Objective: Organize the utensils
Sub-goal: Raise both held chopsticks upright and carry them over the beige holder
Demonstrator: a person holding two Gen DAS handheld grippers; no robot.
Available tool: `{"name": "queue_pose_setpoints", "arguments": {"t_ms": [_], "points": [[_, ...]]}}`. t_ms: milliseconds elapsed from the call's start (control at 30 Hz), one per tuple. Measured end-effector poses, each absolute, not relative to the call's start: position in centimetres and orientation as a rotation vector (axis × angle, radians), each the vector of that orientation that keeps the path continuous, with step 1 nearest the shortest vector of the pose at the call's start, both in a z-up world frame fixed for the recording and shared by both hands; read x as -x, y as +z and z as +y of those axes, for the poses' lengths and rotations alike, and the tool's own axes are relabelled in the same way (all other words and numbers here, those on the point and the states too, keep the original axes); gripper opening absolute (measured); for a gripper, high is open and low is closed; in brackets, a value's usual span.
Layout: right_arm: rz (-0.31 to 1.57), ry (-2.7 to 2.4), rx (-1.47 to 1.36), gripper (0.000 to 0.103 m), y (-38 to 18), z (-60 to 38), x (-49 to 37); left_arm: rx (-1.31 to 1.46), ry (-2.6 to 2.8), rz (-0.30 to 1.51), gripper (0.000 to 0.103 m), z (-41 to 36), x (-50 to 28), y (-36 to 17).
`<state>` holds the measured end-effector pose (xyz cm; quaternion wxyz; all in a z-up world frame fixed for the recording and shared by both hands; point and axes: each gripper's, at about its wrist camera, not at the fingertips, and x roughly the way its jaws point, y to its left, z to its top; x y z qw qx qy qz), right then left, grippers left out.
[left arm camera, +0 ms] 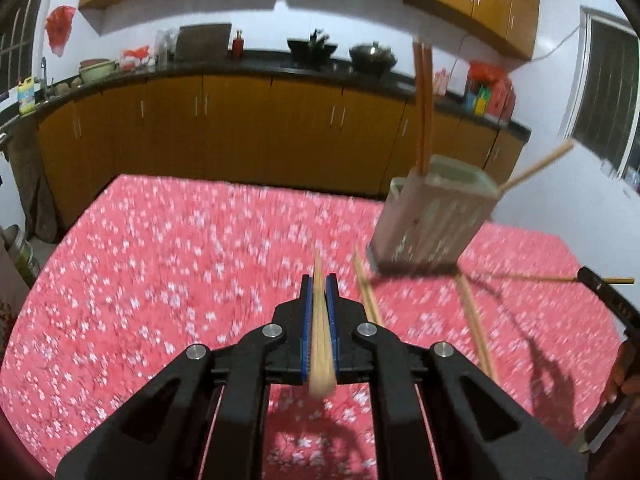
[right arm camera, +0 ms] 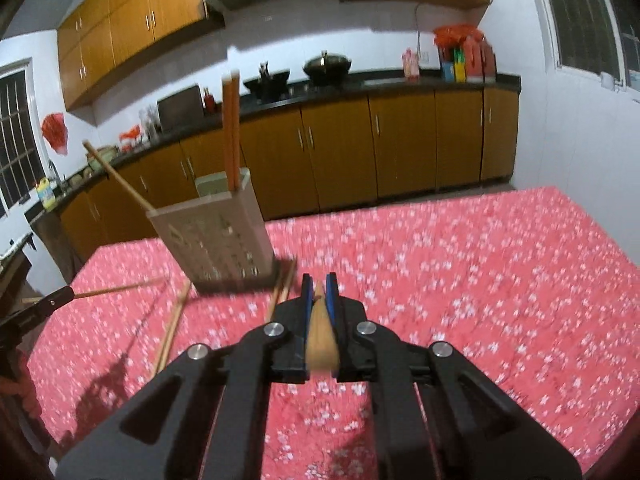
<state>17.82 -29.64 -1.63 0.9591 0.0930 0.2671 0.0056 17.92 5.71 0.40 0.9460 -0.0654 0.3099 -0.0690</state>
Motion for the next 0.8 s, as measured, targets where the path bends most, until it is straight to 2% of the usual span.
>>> {"name": "queue_pose_setpoints", "arguments": {"t_ms": [300,800], "points": [[0.449,0.043,-0.181,0.008,1.9,-29.6,-17.2,0.159,-0.156,0.534,0.007,5.9,-17.5,4.3],[0.148,0.201,-0.230,0.008,13.0,-26.2,-18.1,0.176,-0.266,0.326,0.007,1.9,-18.1,13.2]]}}
